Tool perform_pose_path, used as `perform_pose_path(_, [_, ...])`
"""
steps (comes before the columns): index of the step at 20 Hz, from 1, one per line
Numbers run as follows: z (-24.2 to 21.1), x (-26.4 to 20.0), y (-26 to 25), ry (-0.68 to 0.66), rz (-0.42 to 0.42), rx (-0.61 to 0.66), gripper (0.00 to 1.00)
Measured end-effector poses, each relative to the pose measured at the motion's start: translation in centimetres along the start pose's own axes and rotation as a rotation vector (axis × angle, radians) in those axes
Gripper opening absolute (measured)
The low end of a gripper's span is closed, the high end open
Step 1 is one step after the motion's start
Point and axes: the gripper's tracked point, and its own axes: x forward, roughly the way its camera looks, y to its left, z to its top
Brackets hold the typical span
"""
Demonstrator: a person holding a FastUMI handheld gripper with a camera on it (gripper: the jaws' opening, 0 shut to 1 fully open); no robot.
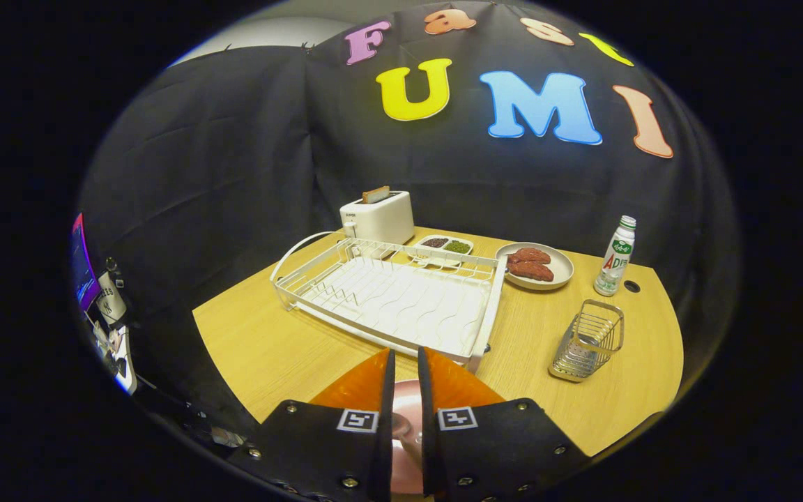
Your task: Take the plate from the dish rack, then take the spoon from the basket and place it into the plate.
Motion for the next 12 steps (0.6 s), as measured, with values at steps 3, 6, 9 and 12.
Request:
perform_pose_path(3, [2.9,-1.7,-2.3,-0.091,-0.079,0.003,0.17])
perform_pose_path(6, [5.9,-3.9,-4.7,-0.185,-0.164,0.013,0.17])
perform_pose_path(9, [9.0,-6.5,-7.6,-0.263,-0.256,0.023,0.17])
perform_pose_path(12, [11.9,-9.0,-10.6,-0.338,-0.352,0.043,0.18])
